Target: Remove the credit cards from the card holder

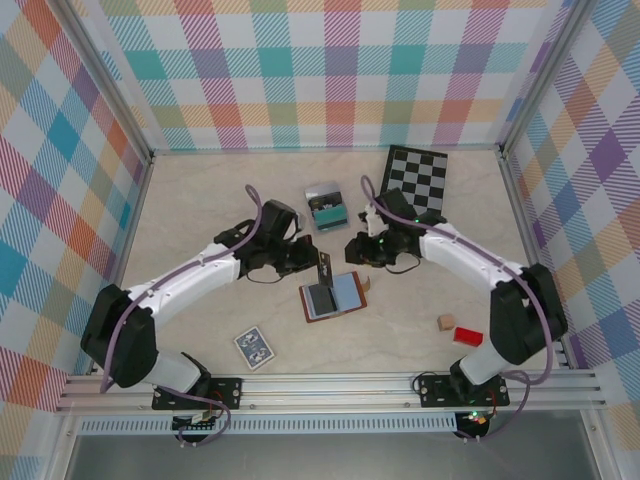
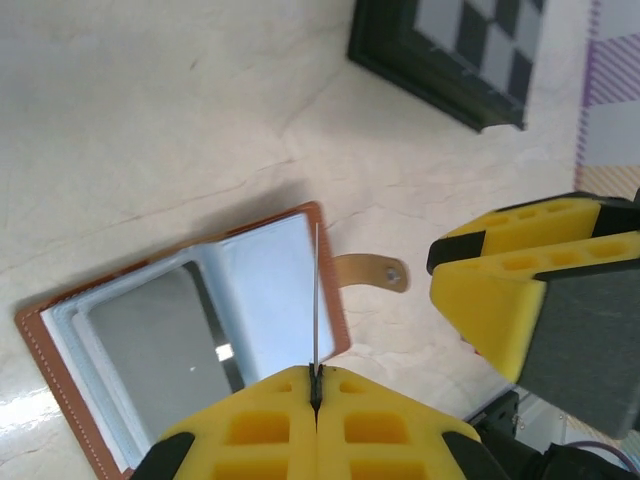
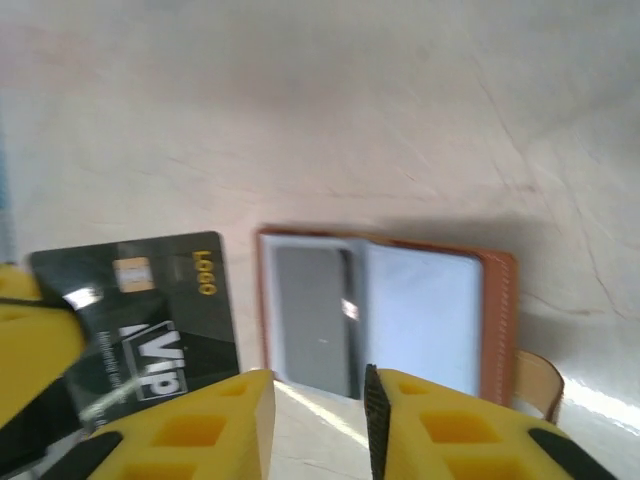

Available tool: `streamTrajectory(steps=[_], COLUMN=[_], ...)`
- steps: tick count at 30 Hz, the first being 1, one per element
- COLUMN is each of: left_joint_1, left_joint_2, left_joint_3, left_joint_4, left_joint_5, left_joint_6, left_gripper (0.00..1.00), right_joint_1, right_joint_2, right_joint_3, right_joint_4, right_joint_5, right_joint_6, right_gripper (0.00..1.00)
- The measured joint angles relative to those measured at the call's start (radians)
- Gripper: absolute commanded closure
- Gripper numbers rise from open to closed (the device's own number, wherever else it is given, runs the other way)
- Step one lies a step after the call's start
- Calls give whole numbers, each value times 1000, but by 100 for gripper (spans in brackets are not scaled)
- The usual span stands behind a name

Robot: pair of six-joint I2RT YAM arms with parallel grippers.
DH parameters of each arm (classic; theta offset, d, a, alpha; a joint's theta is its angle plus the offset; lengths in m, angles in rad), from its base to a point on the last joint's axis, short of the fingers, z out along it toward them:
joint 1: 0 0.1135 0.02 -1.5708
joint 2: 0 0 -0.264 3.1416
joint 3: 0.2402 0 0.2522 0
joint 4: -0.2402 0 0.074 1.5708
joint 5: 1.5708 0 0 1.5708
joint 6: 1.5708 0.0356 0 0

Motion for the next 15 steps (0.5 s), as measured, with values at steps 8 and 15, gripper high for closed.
streamTrajectory(steps=[8, 15], left_joint_1=[50, 101], left_joint_2=[-24, -24], left_joint_3=[70, 70], left_joint_4=[22, 164], left_joint_5=[109, 243], left_joint_6=[20, -76], left_gripper=[100, 100], right_joint_1=[-102, -123], right_joint_2=[-46, -21], right_joint_3=[-39, -29], right_joint_4=[150, 263], right_joint_5=[-288, -475], right_joint_6=[65, 151], right_gripper=[52, 59])
